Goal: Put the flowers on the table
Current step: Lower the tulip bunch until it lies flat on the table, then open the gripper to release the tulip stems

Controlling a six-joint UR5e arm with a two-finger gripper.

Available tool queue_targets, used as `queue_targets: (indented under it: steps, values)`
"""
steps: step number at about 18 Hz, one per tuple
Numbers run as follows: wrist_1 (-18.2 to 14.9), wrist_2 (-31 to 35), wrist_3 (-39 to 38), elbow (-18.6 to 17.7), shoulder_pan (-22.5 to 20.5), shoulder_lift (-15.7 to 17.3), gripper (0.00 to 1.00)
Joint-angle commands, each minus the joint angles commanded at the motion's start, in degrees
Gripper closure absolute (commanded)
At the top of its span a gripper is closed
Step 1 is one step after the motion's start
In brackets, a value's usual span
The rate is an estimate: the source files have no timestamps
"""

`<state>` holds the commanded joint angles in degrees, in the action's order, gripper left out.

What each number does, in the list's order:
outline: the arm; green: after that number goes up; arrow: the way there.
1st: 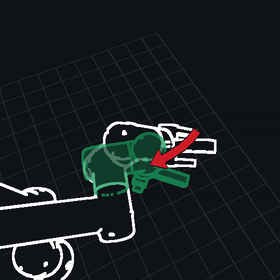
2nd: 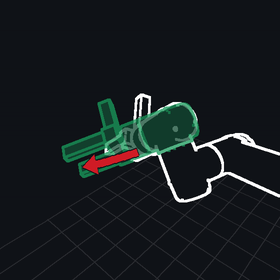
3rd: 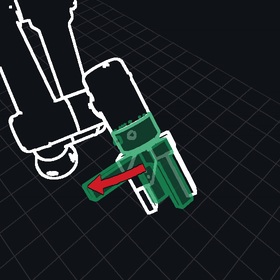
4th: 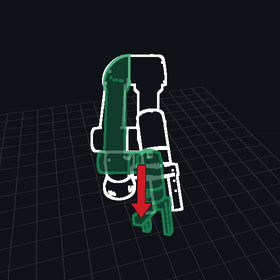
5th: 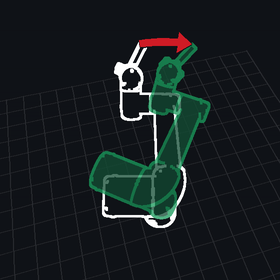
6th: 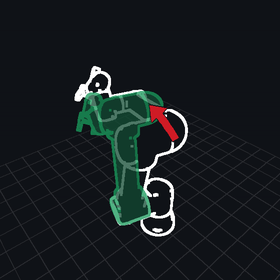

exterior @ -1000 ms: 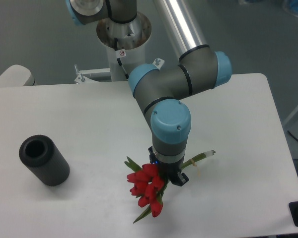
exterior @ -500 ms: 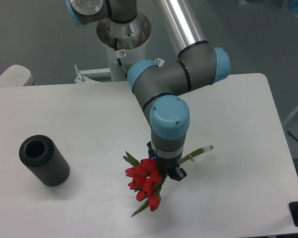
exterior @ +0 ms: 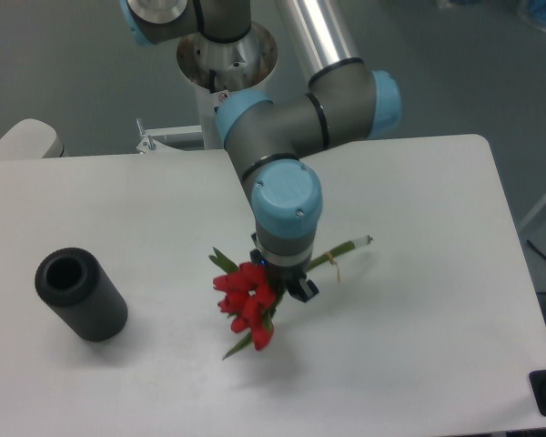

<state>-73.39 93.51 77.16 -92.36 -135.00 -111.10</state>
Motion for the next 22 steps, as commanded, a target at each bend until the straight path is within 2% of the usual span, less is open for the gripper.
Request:
queue_targets:
  steps: [6,9,12,13,14,15,16,22]
  values:
    - [0.52,0.09,0.54,-4.93,1.40,1.58,0.70]
    - [5.69,0.09,0.80,-8.79,1.58,2.46,0.69]
    - [7.73,0.09,3.08,-11.43,1.67,3.08,0.63]
    - [7.74,0.09,4.22,-11.44,1.67,3.08,0.60]
    - [7.74,0.09,5.10,-11.44,1.67,2.99,0.51]
    - [7.74,0.09,5.46,-11.44,1.67,2.99,0.37]
    - [7.74,0.00,5.03,-11.53,1.58,2.99,0.00]
    - [9.23,0.00,5.55,-11.09,1.15,3.08,0.00]
